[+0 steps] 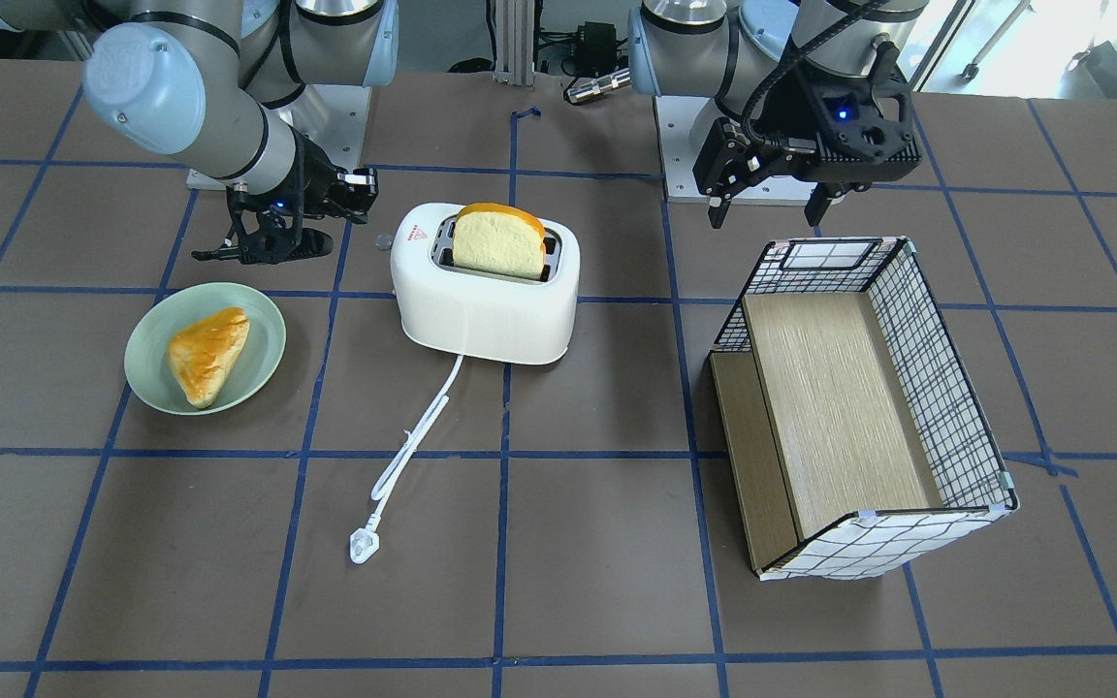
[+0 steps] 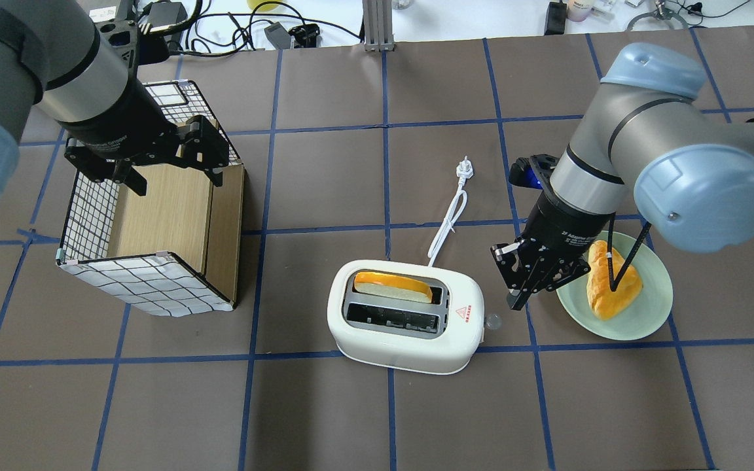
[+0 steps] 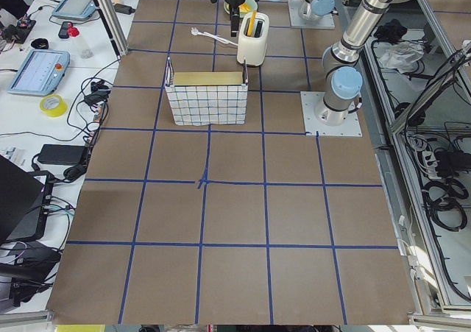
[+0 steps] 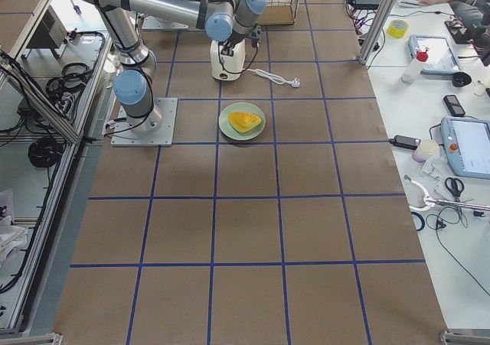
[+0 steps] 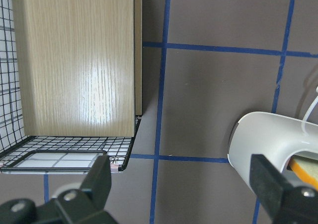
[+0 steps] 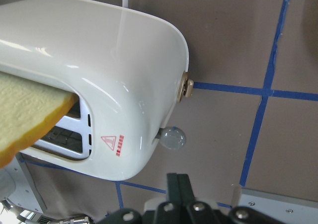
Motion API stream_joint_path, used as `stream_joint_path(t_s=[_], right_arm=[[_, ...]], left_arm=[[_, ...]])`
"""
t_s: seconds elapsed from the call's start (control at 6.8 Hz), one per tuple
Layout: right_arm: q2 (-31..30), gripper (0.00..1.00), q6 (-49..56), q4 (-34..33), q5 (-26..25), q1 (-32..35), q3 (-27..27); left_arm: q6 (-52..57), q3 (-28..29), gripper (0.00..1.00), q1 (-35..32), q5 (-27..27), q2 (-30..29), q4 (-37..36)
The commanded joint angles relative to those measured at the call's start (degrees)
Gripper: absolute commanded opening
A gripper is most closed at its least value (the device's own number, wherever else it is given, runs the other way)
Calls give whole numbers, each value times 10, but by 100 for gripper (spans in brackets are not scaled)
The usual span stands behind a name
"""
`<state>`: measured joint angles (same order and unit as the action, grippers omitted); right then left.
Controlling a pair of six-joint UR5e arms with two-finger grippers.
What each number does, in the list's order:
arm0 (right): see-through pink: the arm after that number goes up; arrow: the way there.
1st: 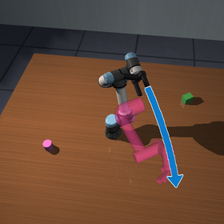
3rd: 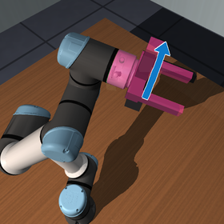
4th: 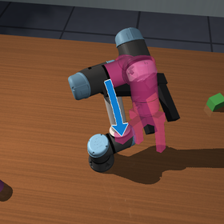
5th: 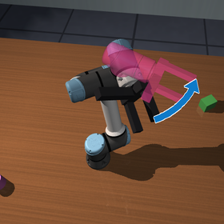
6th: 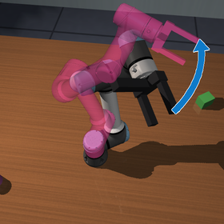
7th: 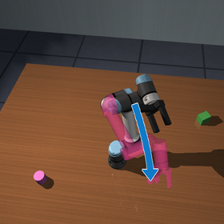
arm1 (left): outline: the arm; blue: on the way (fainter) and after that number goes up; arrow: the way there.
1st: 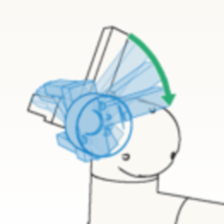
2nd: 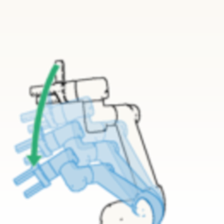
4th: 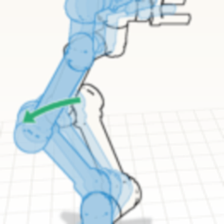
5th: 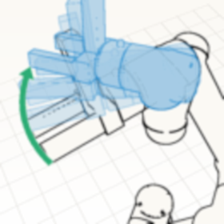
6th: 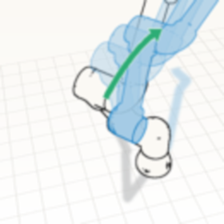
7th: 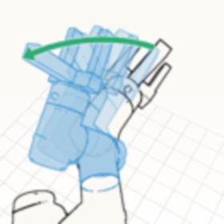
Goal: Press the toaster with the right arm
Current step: 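Move the right gripper down onto the toaster's side lever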
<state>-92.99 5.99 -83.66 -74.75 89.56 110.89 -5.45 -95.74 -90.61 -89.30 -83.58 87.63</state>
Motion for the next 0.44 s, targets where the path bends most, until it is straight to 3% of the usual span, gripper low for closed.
stream_joint_path(t_s=[0.0,0.29], right_arm=[[0,0,0,-27,4,0,33],[6,0,1,-47,26,0,54]], left_arm=[[0,0,100,0,0,0,0],[0,0,100,0,1,0,0]])
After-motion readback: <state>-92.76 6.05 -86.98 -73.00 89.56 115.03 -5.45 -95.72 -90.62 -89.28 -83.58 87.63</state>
